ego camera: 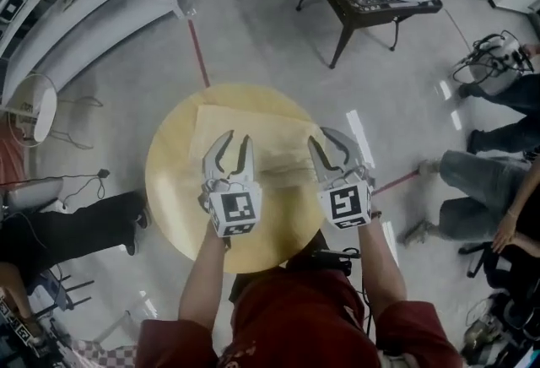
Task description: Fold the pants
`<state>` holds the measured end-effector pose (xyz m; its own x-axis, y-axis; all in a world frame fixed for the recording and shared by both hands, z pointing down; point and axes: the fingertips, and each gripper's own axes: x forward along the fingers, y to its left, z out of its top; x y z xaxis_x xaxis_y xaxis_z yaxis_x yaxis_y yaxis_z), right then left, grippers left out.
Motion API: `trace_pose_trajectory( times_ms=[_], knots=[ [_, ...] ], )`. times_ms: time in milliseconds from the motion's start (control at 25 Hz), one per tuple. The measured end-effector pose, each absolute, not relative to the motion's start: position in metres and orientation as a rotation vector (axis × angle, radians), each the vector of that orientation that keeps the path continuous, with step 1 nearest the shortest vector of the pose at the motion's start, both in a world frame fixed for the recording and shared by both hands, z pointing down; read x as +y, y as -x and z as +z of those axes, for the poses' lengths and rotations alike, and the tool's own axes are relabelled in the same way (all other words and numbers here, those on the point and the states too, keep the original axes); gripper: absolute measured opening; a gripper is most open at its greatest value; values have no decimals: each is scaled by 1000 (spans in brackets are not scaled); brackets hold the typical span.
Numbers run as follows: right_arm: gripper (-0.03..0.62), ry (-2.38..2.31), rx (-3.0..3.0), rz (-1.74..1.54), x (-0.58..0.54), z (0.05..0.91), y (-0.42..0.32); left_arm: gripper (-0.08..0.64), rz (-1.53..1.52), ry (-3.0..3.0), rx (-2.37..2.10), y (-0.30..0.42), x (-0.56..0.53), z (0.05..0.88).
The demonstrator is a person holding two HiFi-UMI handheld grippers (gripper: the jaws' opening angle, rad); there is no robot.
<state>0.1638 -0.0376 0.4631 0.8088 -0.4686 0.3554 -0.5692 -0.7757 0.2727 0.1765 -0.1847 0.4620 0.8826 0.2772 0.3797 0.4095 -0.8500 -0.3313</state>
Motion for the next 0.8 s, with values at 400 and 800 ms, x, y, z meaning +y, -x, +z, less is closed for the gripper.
trace_pose_trajectory(
  times_ms=[400, 800],
  knots=[
    [57, -2730, -946, 145, -37, 426, -143, 8, -99, 2901, -133, -121, -165, 407],
    [1, -2710, -1155, 133, -56, 451, -136, 6, -22, 2849, 100, -84, -172, 416]
  ],
)
